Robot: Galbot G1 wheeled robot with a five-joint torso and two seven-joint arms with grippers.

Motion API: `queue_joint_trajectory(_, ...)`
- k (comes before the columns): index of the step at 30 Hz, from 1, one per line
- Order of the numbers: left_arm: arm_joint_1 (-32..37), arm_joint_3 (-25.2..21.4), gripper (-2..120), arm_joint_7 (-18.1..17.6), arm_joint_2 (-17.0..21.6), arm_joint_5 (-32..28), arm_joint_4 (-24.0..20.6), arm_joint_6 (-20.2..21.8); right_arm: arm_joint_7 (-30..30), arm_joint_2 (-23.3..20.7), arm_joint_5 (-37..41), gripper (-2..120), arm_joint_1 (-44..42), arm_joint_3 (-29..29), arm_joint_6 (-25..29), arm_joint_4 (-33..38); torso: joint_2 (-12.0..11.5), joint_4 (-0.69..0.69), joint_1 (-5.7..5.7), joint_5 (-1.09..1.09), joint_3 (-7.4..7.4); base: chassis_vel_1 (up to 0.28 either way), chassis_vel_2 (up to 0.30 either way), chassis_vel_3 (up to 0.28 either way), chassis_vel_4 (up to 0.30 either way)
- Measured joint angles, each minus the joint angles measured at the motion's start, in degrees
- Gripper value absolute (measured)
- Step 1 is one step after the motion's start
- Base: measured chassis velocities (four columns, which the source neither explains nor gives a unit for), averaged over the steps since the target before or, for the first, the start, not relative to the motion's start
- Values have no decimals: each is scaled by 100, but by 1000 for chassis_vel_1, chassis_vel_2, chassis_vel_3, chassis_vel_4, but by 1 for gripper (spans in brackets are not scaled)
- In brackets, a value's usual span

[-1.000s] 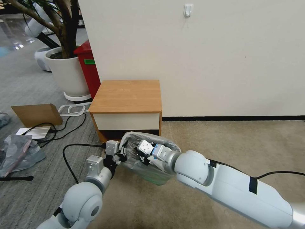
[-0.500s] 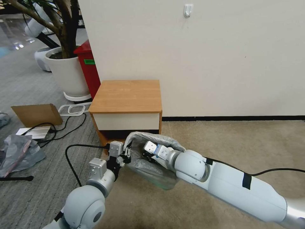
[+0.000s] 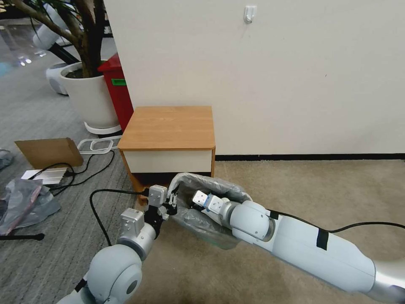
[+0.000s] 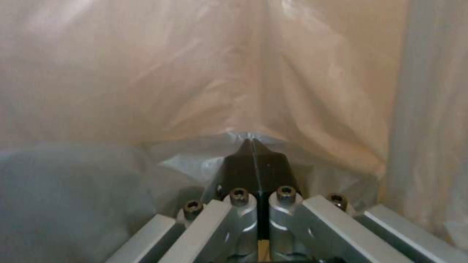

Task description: Pick up the garbage bag from the table and place it over the trash can.

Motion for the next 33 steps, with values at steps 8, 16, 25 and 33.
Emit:
queue_joint_trajectory(8,2,69,4,36,-79,38,0,-6,18,0,-80,0,47,11,1,-135,0,0,0,0,0,0,0,0,0)
queue_joint_trajectory(16,-30,85,4,95,-94,48,-31,-7,-2,-28,-149,0,51,-38,1,-176,0,0,0,0,0,0,0,0,0)
queue_joint_trajectory(25,20,150,4,151,-164,121,-87,-8,-4,-14,-194,0,9,-29,3,-207,0,0,0,0,0,0,0,0,0)
queue_joint_trajectory(33,122,135,4,191,-233,185,-171,-8,-6,-62,-293,0,-122,-2,4,-245,0,0,0,0,0,0,0,0,0)
